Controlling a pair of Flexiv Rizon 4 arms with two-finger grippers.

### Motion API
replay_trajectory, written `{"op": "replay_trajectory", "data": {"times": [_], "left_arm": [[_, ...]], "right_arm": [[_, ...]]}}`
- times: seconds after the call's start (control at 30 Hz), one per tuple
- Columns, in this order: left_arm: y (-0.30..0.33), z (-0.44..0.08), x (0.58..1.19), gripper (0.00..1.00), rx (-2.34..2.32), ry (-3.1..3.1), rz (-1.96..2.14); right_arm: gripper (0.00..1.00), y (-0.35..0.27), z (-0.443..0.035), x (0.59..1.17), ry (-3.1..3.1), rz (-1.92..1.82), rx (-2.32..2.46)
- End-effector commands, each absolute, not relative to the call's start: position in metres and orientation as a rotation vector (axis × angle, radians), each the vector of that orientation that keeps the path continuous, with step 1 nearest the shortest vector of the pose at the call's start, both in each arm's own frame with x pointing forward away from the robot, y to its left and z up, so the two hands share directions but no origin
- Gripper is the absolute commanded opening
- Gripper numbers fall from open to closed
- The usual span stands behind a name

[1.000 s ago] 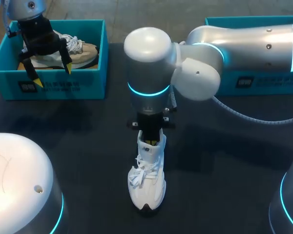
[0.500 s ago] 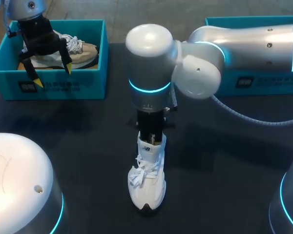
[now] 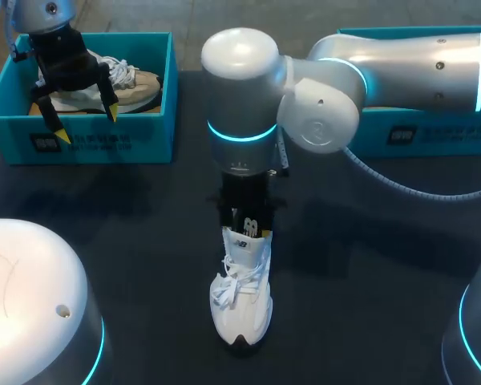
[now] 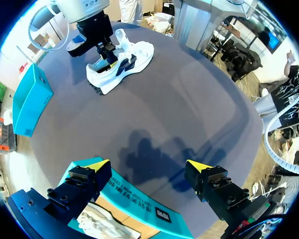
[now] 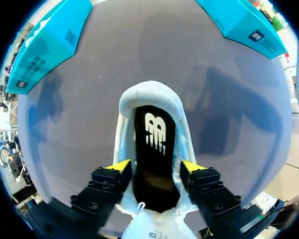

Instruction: Take the shoe out of the shoebox, open the shoe tongue, remove and reinsert the insole, then place the shoe into the shoebox

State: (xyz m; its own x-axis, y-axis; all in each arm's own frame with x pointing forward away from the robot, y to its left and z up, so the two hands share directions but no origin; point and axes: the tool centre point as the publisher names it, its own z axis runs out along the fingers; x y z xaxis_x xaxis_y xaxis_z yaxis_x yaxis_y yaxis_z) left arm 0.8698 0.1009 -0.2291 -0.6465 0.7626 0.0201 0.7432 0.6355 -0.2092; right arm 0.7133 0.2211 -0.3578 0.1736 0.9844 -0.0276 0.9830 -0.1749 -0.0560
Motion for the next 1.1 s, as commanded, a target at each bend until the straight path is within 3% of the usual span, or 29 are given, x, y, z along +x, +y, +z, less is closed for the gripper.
{"op": "replay_trajectory", "data": {"times": [0.03,0.23,1.1], "left_arm": [[0.101,-0.229,0.87,1.0,-1.267,-2.743,0.272],[0.101,-0.229,0.87,1.0,-1.267,-2.743,0.272],[0.101,-0.229,0.87,1.0,-1.267,-2.743,0.272]], "right_arm": [[0.82,0.223,-0.362,0.709,-1.95,0.093,-2.434],[1.0,0.226,-0.361,0.706,-1.951,0.117,-2.413],[1.0,0.244,-0.344,0.674,-1.973,0.118,-2.449]]}}
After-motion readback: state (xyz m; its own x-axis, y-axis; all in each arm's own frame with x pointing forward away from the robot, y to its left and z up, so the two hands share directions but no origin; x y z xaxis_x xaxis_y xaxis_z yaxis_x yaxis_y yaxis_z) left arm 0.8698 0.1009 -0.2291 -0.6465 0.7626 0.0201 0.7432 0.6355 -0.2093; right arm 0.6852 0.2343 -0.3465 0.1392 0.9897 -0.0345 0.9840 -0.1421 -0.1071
